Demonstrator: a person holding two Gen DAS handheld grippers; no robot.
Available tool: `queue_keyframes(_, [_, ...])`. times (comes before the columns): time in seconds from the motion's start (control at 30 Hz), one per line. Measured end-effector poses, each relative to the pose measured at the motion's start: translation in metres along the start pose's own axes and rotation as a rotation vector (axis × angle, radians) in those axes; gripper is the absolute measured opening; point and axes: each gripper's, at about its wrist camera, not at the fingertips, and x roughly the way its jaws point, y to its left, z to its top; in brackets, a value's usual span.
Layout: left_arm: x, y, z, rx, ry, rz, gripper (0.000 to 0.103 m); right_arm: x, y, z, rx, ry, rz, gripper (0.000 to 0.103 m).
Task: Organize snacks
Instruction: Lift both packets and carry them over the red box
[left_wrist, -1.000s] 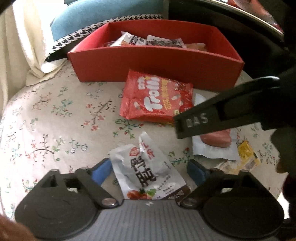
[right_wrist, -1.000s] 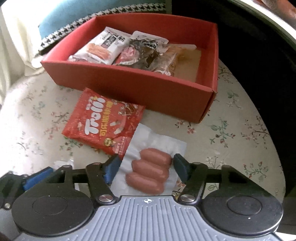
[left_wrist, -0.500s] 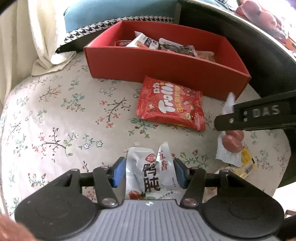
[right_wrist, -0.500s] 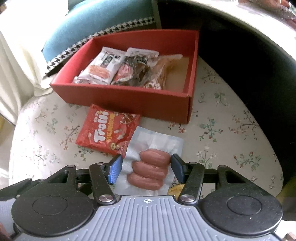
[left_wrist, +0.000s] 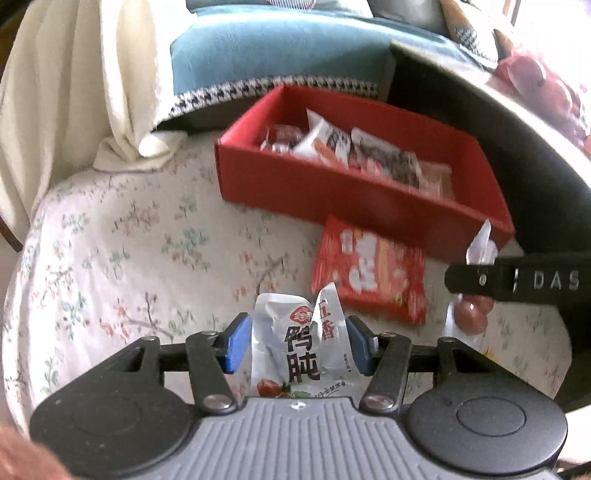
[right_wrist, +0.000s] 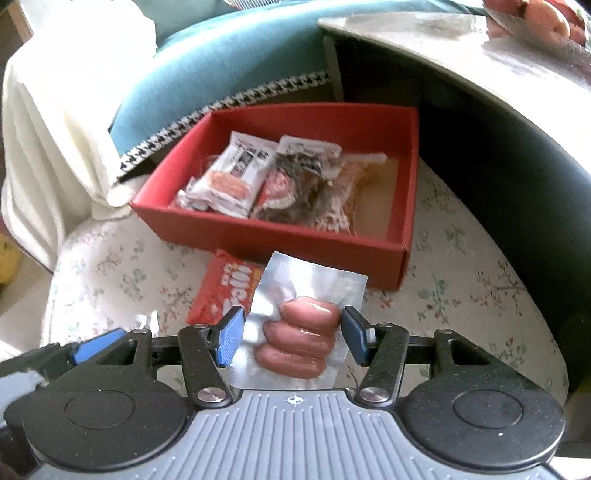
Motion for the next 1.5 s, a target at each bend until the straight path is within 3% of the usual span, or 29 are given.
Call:
queue_keyframes(0.47, [-0.012, -0.003, 0.066, 0.04, -0.127, 0.015, 0.049, -0.006, 0.006, 0.043, -0.009, -0.079, -0.003, 0.064])
queue_keyframes(0.93, [0.008, -0.019, 0.125, 0.098, -0.193, 0.021, 0.049, 0.012, 0.002, 0.095, 0.0, -0.119, -0.027, 0.064])
queue_keyframes(1.5, [0.033, -0.027, 0.154, 0.127, -0.212, 0.053, 0.049, 0.034, -0.009, 0.12, 0.008, -0.103, -0.057, 0.065])
